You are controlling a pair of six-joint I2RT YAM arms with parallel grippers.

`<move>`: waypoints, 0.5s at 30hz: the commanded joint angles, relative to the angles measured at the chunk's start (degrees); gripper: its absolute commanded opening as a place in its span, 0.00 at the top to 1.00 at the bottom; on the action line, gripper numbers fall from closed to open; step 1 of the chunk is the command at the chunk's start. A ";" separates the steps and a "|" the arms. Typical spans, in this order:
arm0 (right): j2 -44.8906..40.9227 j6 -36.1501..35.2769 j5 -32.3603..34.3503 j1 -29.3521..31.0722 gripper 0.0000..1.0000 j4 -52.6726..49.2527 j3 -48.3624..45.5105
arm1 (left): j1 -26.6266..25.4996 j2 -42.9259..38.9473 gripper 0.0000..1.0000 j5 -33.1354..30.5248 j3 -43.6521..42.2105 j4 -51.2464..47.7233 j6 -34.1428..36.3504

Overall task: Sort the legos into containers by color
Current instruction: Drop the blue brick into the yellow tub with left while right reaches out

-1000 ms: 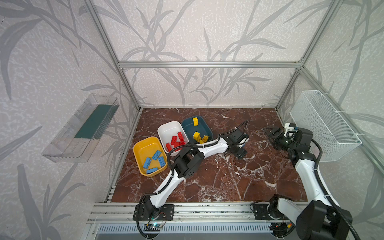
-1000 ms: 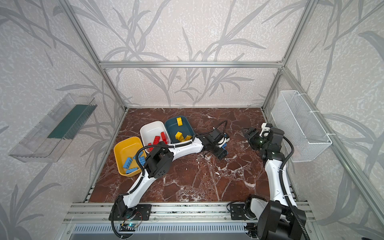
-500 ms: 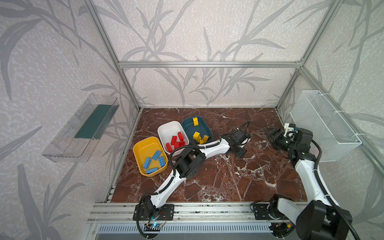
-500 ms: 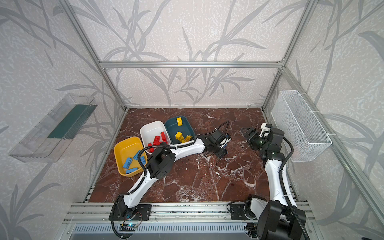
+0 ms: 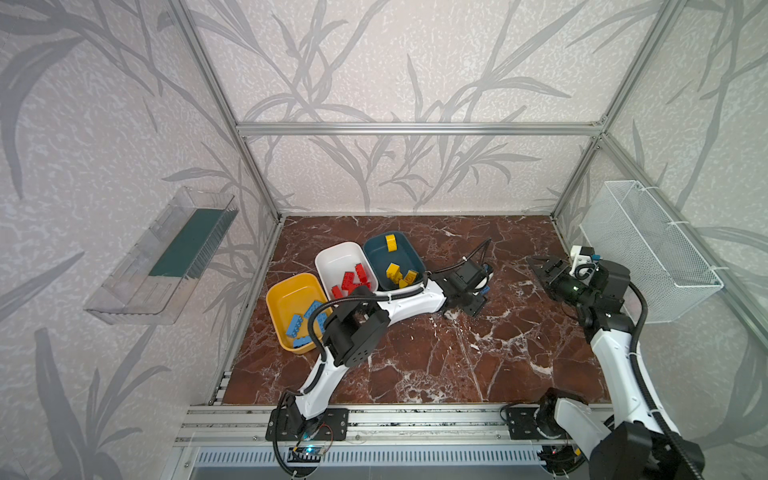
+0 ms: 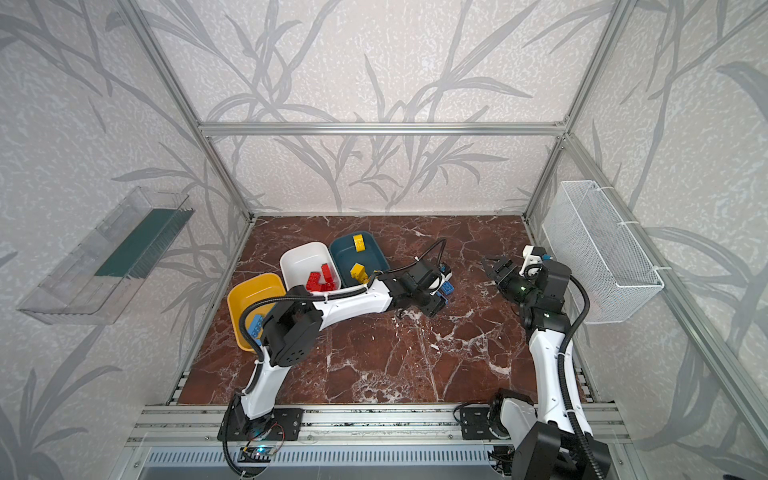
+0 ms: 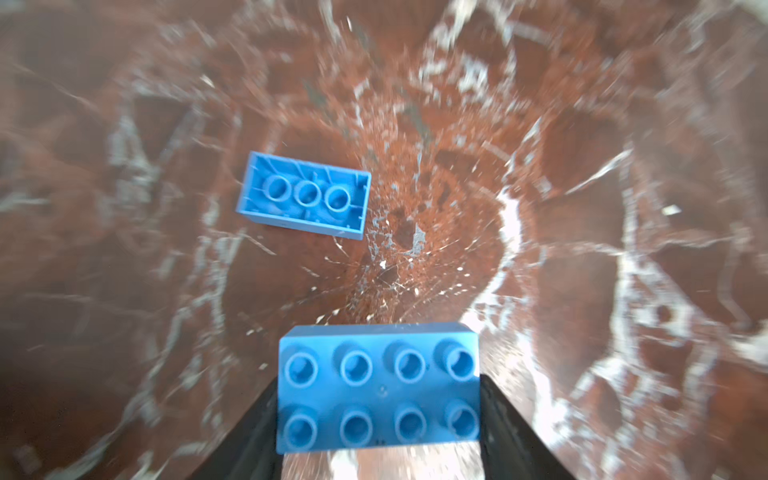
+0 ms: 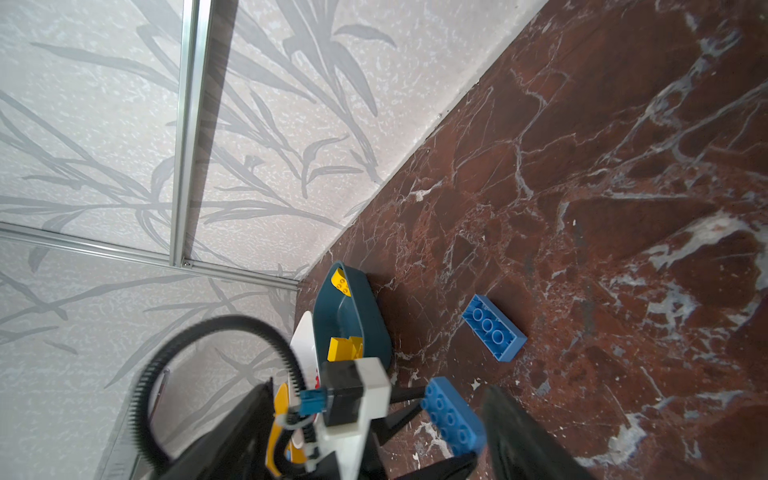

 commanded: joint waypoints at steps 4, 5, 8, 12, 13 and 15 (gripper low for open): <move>-3.40 -8.71 5.64 7.80 0.21 -7.47 1.91 | -0.04 -15.27 0.43 -6.25 -8.07 2.09 -6.26; -3.48 -8.81 5.82 8.41 0.21 -7.69 1.90 | -0.04 -17.06 0.43 -9.11 -8.37 -0.09 -8.35; -3.65 -8.73 6.91 11.31 0.21 -7.89 1.77 | 0.51 -23.31 0.43 -14.59 -11.44 -3.73 -11.25; -3.33 -8.38 10.12 16.63 0.22 -7.29 1.46 | 3.00 -31.09 0.43 -20.83 -13.94 -11.99 -16.69; -2.98 -8.16 11.02 18.27 0.22 -7.01 1.46 | 4.26 -32.95 0.43 -21.49 -14.61 -14.30 -18.42; -2.07 -7.72 12.53 21.09 0.22 -6.21 1.56 | 6.74 -37.16 0.44 -24.12 -17.55 -16.58 -20.90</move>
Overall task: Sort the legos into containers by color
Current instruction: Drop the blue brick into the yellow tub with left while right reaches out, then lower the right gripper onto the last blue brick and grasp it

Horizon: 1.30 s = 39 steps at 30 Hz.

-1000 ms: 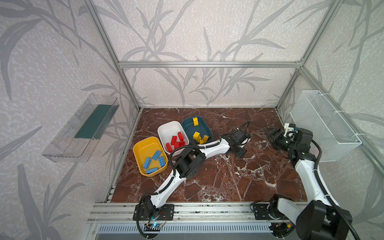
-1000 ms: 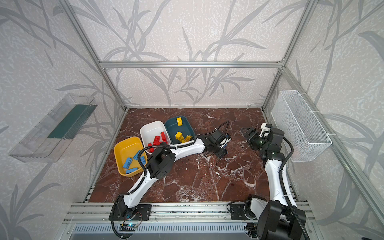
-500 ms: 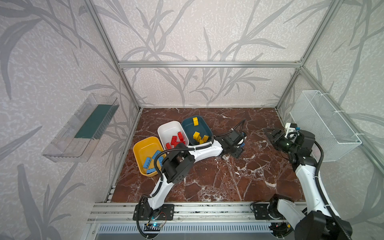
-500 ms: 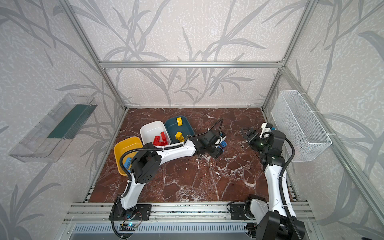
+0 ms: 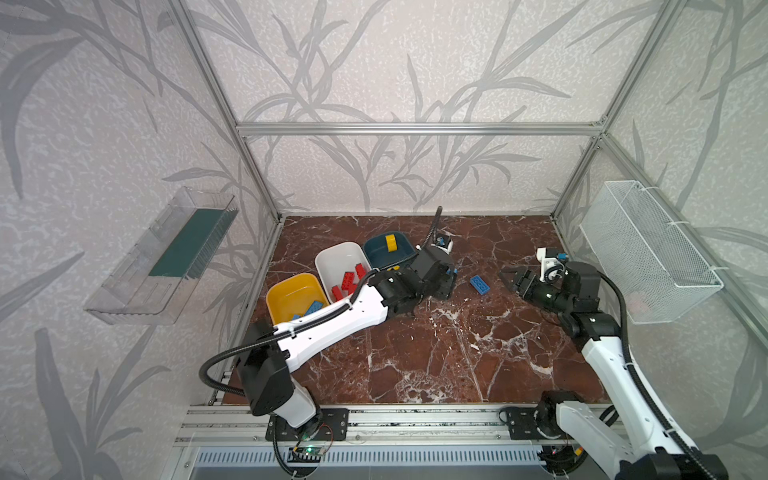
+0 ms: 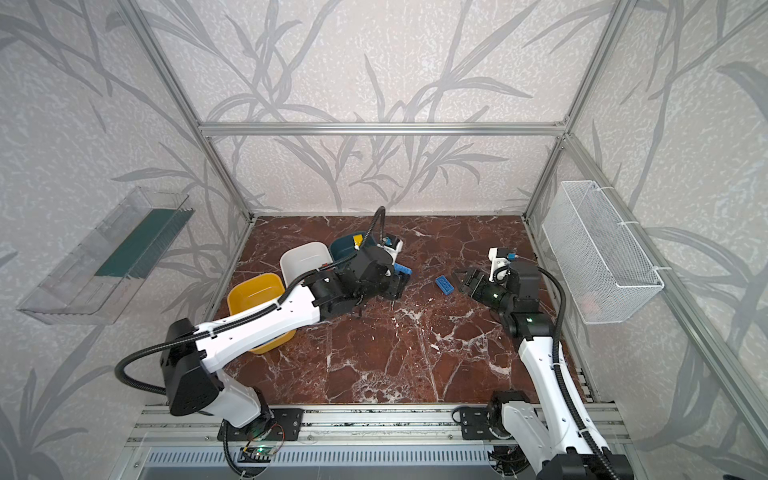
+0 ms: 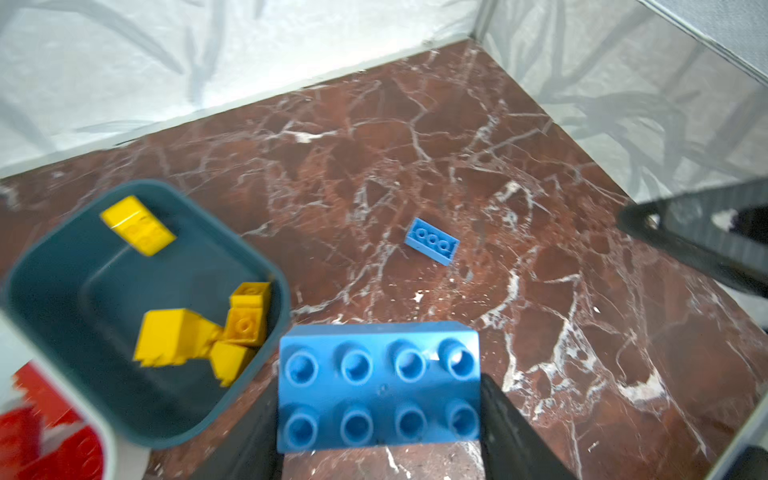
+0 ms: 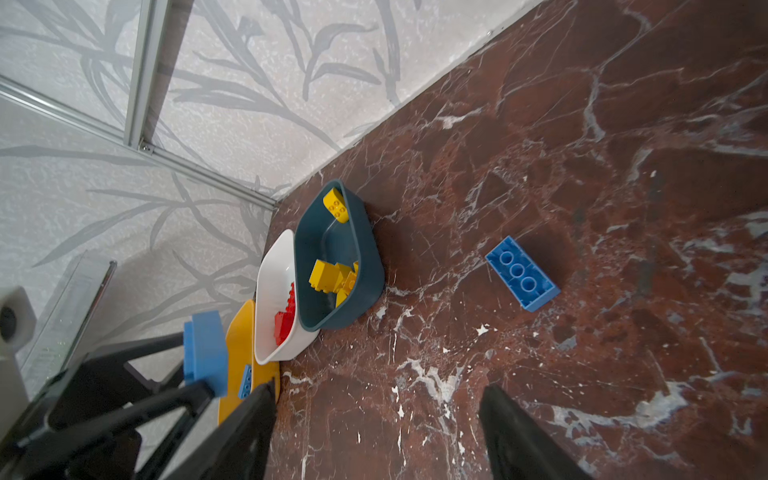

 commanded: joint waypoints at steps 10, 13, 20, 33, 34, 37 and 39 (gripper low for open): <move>9.93 0.83 8.44 17.79 0.24 7.80 3.16 | 24.37 -28.42 0.44 -10.28 -19.97 -16.15 -15.32; 12.95 0.89 7.70 19.56 0.24 9.64 3.74 | 32.25 -32.01 0.44 -7.57 -24.09 -17.28 -17.14; 14.97 0.87 7.47 20.77 0.24 11.68 3.42 | 48.88 -28.64 0.43 5.47 -31.82 -15.15 -20.12; 15.75 -1.03 8.29 18.71 0.19 9.03 3.12 | 54.28 -22.18 0.22 12.00 -30.32 -14.82 -20.00; 16.16 -1.43 7.92 17.84 0.18 8.45 3.33 | 54.21 -22.40 0.21 12.11 -29.53 -15.68 -19.47; 17.32 -3.10 8.36 14.61 0.15 6.23 3.48 | 54.22 -24.42 0.17 15.41 -28.18 -16.23 -17.92; 18.46 -3.24 8.16 11.86 0.13 6.28 2.99 | 54.28 -26.56 0.15 19.49 -27.65 -15.99 -17.43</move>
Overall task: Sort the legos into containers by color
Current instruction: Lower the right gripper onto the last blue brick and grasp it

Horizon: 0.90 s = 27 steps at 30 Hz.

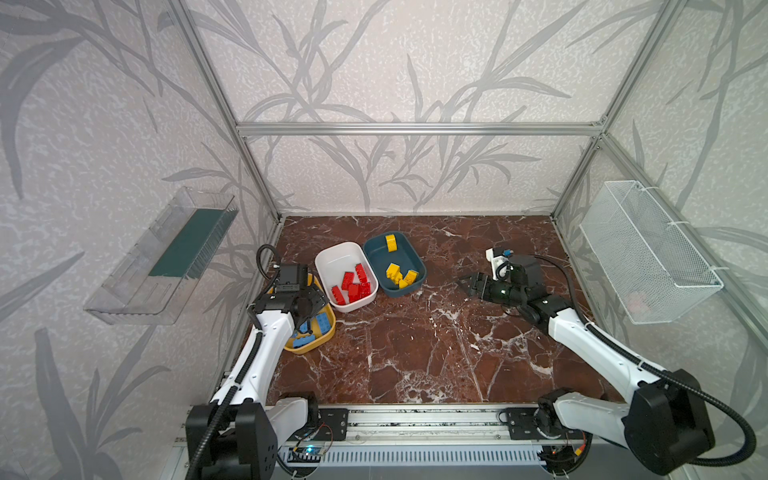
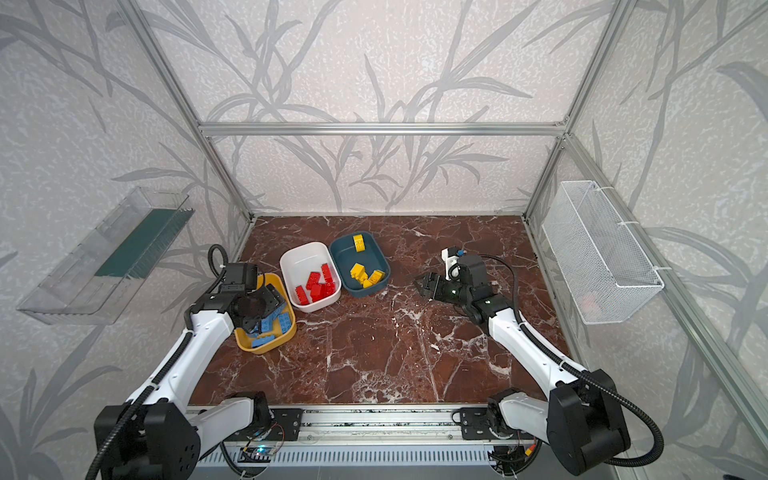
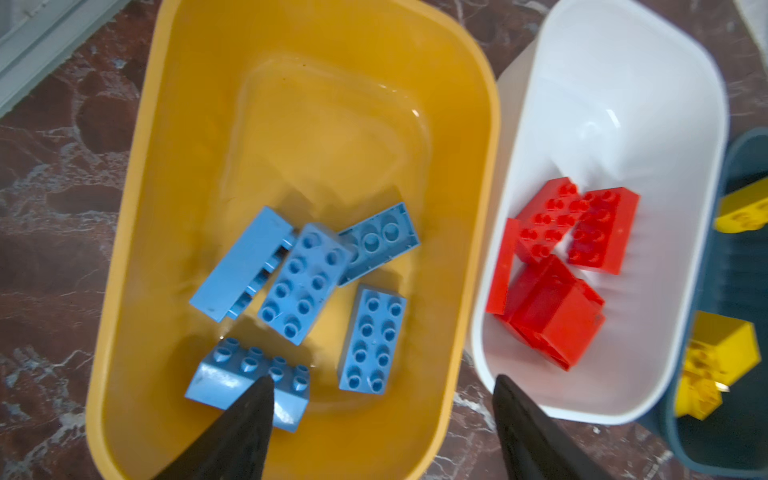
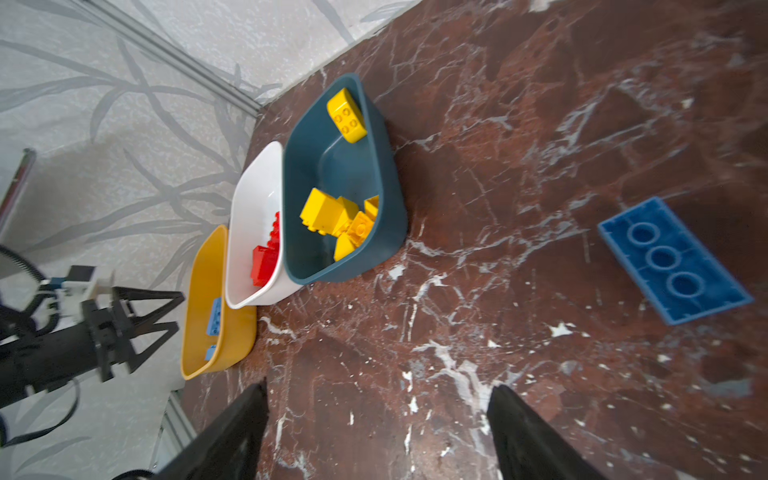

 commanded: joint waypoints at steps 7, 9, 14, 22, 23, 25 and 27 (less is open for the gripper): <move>7.31 -7.85 6.58 -6.25 0.08 -6.57 5.03 | -0.83 -9.18 0.14 14.79 5.80 -3.44 7.73; 9.56 -9.95 9.25 -6.37 0.05 -8.37 7.02 | -0.98 -10.48 0.14 15.48 6.22 -4.64 8.57; 16.18 -12.27 10.00 -7.10 0.02 -9.34 11.83 | -1.06 -14.52 0.14 19.10 3.99 -3.72 9.94; 28.36 -13.39 10.04 -7.21 0.02 -10.75 19.26 | -1.42 -20.84 0.14 20.08 -2.74 1.45 10.12; 30.16 -13.62 9.87 -7.22 0.02 -11.06 19.91 | -1.46 -21.54 0.14 20.01 -3.71 1.99 9.94; 32.94 -14.30 8.70 -7.19 0.02 -12.42 21.56 | -1.51 -22.91 0.14 19.93 -5.33 3.58 9.20; 35.08 -14.88 7.38 -7.14 0.03 -13.74 22.67 | -1.65 -23.11 0.14 19.98 -4.92 3.17 9.54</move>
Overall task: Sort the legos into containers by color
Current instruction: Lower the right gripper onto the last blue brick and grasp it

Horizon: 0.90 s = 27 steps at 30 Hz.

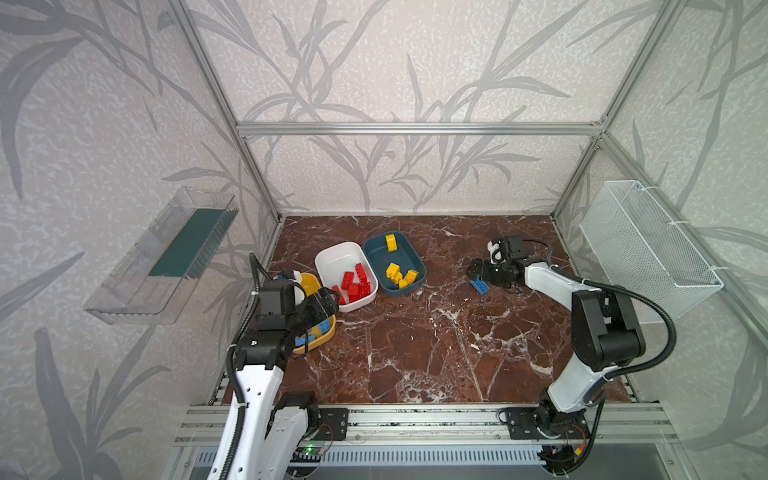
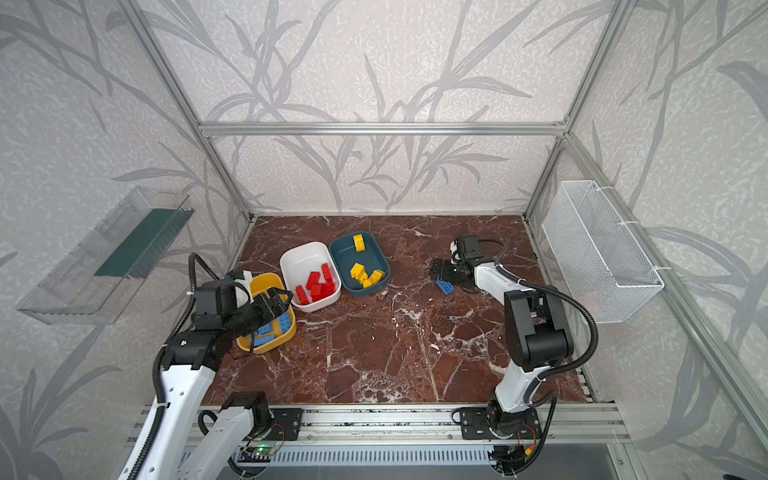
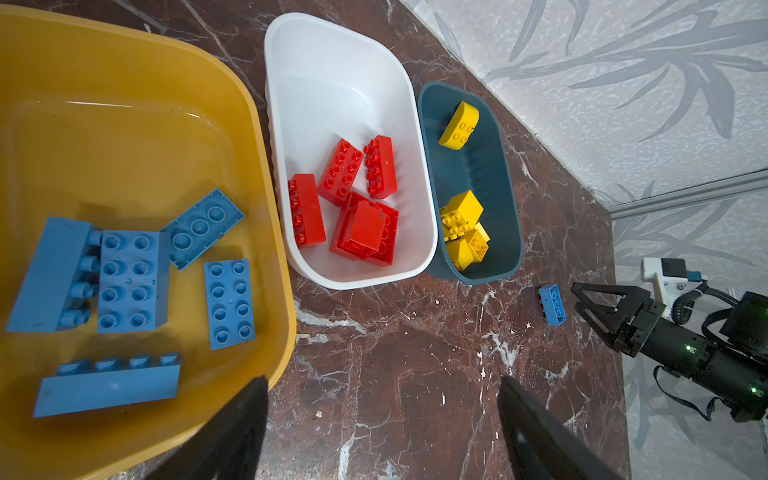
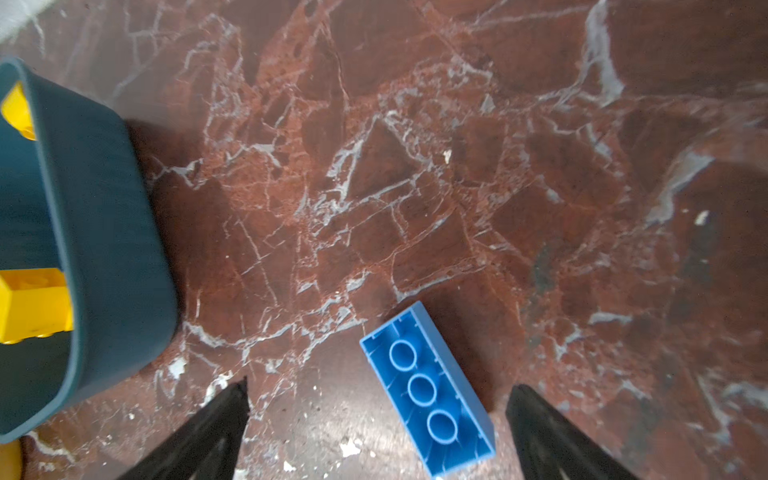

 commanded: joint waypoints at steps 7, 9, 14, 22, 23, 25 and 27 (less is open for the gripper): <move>4.11 -3.50 -2.20 1.02 0.05 -6.09 2.60 | -0.60 -0.08 0.14 1.10 0.55 2.10 0.92; 3.74 -4.04 -0.88 1.54 0.07 -7.31 2.55 | -0.55 0.01 0.14 1.24 0.66 2.07 0.87; 5.66 -6.81 3.27 3.35 0.15 -12.06 5.36 | -0.73 -0.37 0.14 0.59 0.93 1.57 1.22; 8.84 -9.91 16.22 8.82 0.22 -19.11 10.25 | -0.66 -0.64 0.14 -0.08 1.00 1.26 1.42; 9.28 -9.99 17.27 9.15 0.25 -19.75 10.89 | -0.70 -0.65 0.14 -0.13 1.12 1.11 1.38; 9.76 -10.19 18.50 9.59 0.33 -20.67 11.63 | -0.76 -0.73 0.14 -0.08 1.08 1.07 1.44; 9.70 -10.29 18.92 9.81 0.39 -20.72 11.70 | -0.73 -0.78 0.14 -0.30 1.10 1.00 1.48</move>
